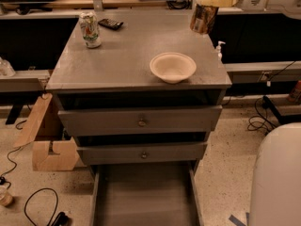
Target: Pick orange can from bottom drawer and place on counter
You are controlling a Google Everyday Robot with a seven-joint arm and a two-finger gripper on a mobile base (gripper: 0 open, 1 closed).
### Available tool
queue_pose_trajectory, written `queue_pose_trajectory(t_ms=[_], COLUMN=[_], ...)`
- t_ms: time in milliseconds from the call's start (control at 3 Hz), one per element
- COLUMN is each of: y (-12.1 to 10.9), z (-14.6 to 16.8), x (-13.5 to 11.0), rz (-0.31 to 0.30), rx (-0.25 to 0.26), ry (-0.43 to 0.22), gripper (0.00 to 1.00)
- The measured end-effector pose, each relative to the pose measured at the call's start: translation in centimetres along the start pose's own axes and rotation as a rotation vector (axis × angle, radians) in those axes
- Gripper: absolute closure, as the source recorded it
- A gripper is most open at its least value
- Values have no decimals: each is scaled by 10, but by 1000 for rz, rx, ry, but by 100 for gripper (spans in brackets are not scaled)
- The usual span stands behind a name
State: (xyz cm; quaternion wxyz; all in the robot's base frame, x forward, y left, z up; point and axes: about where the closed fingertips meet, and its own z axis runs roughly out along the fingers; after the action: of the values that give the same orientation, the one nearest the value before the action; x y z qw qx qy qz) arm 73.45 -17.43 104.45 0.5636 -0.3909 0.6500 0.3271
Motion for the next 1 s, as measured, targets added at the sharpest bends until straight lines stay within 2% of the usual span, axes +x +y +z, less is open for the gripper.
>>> queue_pose_trajectory(t_ms=[333, 667, 1000], y=[-19, -48, -77], z=[22, 70, 131], x=[1, 13, 41], rz=[11, 32, 79], rx=[46, 112, 194], ry=[-21, 0, 69], gripper=[100, 100, 100])
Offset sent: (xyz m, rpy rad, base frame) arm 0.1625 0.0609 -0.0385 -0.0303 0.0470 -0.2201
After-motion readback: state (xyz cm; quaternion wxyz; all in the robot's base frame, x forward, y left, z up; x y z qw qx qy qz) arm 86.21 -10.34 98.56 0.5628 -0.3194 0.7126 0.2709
